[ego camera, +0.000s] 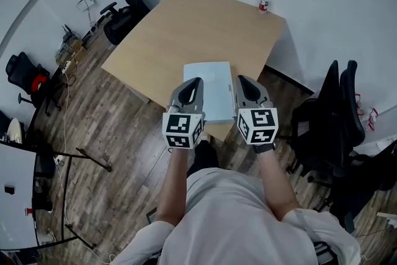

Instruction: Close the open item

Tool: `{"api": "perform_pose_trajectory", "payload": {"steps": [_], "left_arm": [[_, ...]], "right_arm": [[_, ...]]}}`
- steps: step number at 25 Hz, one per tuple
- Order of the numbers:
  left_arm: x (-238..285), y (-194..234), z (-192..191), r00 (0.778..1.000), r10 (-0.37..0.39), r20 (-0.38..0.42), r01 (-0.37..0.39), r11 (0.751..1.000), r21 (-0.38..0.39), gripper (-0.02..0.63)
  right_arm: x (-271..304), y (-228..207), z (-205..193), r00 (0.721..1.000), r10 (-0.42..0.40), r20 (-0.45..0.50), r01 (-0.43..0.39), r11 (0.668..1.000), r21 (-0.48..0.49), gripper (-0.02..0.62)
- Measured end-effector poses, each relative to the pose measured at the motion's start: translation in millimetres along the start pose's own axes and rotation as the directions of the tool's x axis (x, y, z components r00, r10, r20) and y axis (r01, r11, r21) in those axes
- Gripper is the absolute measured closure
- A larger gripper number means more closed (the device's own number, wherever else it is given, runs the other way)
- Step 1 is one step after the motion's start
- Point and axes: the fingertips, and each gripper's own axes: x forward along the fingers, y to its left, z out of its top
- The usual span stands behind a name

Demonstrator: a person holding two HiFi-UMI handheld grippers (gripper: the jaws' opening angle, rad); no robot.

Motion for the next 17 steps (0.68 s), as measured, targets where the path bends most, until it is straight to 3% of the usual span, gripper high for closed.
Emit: {"api": "perform_pose_trajectory", "payload": {"steps": [17], "left_arm": [[3, -25, -2, 0.999, -0.047, -0.016, 0.047, 0.998, 0.031, 0.597]], "right_arm": [[-19, 0, -10, 1.0, 0.004, -0.014, -0.004, 1.0, 0.01, 0.583]]}}
